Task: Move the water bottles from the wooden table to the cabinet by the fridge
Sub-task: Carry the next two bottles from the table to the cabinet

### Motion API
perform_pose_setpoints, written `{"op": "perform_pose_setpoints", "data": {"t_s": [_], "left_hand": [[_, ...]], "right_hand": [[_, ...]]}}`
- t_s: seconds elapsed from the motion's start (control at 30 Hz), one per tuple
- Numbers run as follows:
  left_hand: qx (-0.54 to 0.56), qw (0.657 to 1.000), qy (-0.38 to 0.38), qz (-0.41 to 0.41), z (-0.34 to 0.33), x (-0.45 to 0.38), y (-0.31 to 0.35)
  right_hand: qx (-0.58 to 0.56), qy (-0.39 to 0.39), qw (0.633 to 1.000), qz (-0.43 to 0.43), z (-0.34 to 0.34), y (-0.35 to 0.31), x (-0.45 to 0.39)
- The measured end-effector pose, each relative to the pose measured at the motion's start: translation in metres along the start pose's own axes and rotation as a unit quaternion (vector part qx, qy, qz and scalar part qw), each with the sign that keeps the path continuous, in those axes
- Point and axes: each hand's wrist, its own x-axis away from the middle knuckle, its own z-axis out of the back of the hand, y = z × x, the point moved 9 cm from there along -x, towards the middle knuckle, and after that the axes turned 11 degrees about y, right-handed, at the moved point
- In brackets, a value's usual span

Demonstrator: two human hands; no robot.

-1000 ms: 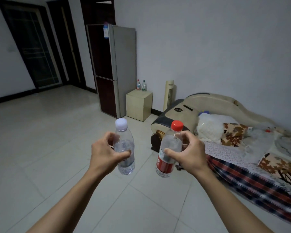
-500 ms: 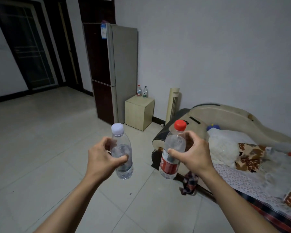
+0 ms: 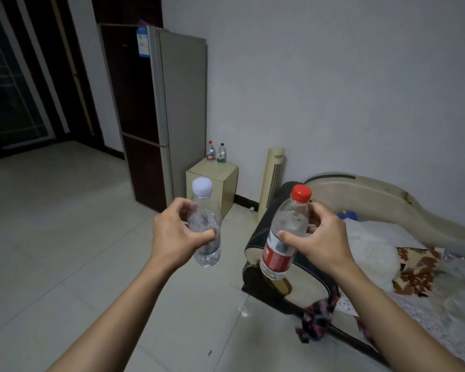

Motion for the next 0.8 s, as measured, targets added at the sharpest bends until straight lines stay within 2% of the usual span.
{"op": "perform_pose_setpoints", "data": {"t_s": [0.13, 0.23, 0.4, 0.63, 0.8], "left_hand": [[0.003, 1.0, -0.016, 0.021, -0.037, -0.047, -0.036], [-0.004, 0.999, -0.022, 0.03, -0.074, -0.085, -0.058], [-0.038, 0.999, -0.024, 0.001, -0.137, -0.157, -0.065], [-0.041, 0.999, -0.009, 0.006, -0.21, -0.259, -0.083], [-0.014, 0.999, -0.03, 0.025, -0.263, -0.312, -0.118]], "right_hand": [[0.009, -0.028, 1.0, -0.006, -0.049, 0.024, -0.045], [-0.011, -0.019, 0.999, -0.026, -0.077, 0.055, -0.089], [-0.05, -0.002, 0.998, -0.046, -0.112, 0.105, -0.183], [-0.033, -0.008, 0.999, -0.036, -0.154, 0.145, -0.301], [-0.018, -0.016, 0.998, -0.058, -0.192, 0.177, -0.363]]}}
